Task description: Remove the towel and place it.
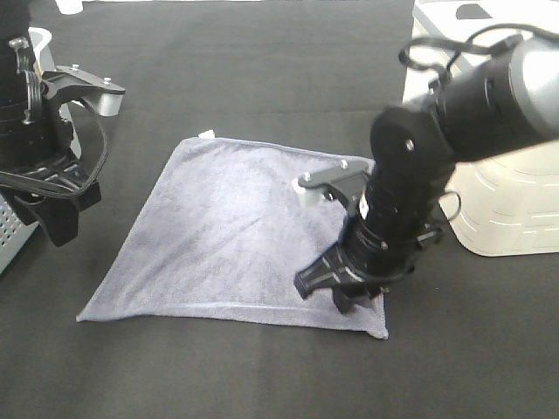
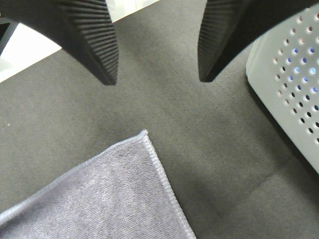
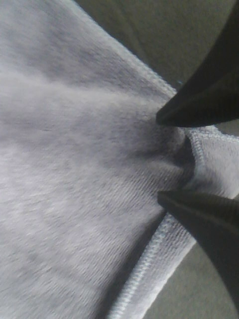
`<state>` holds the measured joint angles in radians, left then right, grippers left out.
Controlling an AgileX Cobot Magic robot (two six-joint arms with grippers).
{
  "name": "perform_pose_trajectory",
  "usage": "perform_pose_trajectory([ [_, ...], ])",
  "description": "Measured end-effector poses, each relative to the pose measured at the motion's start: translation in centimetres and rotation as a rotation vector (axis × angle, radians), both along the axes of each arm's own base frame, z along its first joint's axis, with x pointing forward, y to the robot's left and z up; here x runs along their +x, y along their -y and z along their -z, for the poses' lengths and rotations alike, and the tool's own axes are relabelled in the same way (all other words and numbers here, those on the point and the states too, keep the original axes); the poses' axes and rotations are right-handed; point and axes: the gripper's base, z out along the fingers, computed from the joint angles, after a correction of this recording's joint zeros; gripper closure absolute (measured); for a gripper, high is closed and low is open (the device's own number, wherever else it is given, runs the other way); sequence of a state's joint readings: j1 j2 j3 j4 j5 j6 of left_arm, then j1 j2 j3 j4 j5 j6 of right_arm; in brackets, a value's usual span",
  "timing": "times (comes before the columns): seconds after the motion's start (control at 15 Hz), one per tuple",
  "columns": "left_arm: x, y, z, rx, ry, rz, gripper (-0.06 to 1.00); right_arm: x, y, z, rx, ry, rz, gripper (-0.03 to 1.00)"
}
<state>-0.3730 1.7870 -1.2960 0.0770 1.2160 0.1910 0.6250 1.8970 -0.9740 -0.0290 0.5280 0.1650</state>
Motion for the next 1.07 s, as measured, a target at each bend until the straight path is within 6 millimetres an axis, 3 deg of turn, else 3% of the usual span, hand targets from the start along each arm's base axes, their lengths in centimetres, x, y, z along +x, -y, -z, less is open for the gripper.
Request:
perform_pose_trajectory([
  [0.27,-0.1,0.0,-0.2,-0.002,0.006,-0.001,0.47,-0.7,0.3,0.4,-0.012,-0.048,0.021,0.55],
  [0.67,-0.1,0.0,-0.3,-0.003,0.008,-0.002,0.47,-3.6,-0.4,-0.1,0.063,-0.359,-0.001,0.59],
  [0.93,-0.1,0.0,-0.3,-0.003,0.008,-0.001,0.47,-1.9,-1.2,-3.0,0.127,-0.210,-0.048,0.59],
  [1.07,-0.1,0.0,-0.3,-0.003,0.008,-0.001,0.47,-0.9,-1.4,-3.2,0.134,-0.111,-0.050,0.59],
])
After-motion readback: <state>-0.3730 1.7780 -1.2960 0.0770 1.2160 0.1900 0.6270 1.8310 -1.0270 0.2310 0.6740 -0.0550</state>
